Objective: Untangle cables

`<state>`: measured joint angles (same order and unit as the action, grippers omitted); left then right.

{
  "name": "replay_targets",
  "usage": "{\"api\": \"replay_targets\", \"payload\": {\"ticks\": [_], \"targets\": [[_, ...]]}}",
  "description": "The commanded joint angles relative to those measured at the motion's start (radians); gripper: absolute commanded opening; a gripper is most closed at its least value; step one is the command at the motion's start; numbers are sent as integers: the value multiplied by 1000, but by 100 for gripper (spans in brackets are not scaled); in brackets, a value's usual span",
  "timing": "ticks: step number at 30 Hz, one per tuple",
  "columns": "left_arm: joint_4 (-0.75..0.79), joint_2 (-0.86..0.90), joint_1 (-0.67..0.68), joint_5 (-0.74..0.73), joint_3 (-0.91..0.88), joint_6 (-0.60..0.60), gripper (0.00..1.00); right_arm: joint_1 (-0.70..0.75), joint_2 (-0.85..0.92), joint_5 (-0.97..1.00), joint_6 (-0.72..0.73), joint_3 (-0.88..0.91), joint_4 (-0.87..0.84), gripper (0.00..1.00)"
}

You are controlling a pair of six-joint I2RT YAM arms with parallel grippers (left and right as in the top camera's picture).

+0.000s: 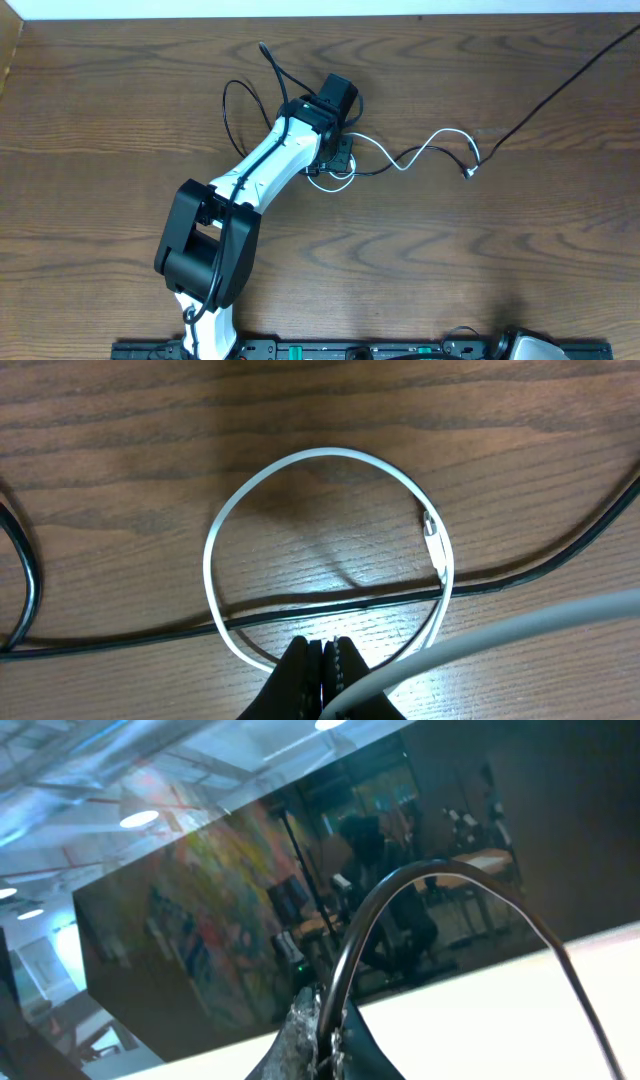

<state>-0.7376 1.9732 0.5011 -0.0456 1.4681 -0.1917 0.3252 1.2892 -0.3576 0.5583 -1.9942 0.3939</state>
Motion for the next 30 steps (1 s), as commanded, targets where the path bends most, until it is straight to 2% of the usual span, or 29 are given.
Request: {"api": "replay_targets", "payload": {"ticks": [1, 7, 14, 18, 22, 27, 30], "targets": [[-6, -13, -3, 21, 8, -16, 7, 5, 13, -16, -10, -10, 103, 1], [-2, -13, -3, 21, 8, -16, 7, -11, 72, -216, -25, -10, 372, 1], [1, -13, -3, 21, 8, -16, 7, -24, 129, -612, 21, -10, 369, 1], [1, -13, -3, 21, 8, -16, 8, -26, 128, -780, 87, -10, 281, 1], [2, -13, -3, 21, 8, -16, 7, -26, 127, -932, 214, -10, 94, 1], [2, -13, -3, 21, 8, -16, 7, -26, 124, -1033, 397, -10, -164, 1], [2, -13, -3, 21, 8, -16, 8, -26, 123, -1049, 452, -10, -272, 1]]}}
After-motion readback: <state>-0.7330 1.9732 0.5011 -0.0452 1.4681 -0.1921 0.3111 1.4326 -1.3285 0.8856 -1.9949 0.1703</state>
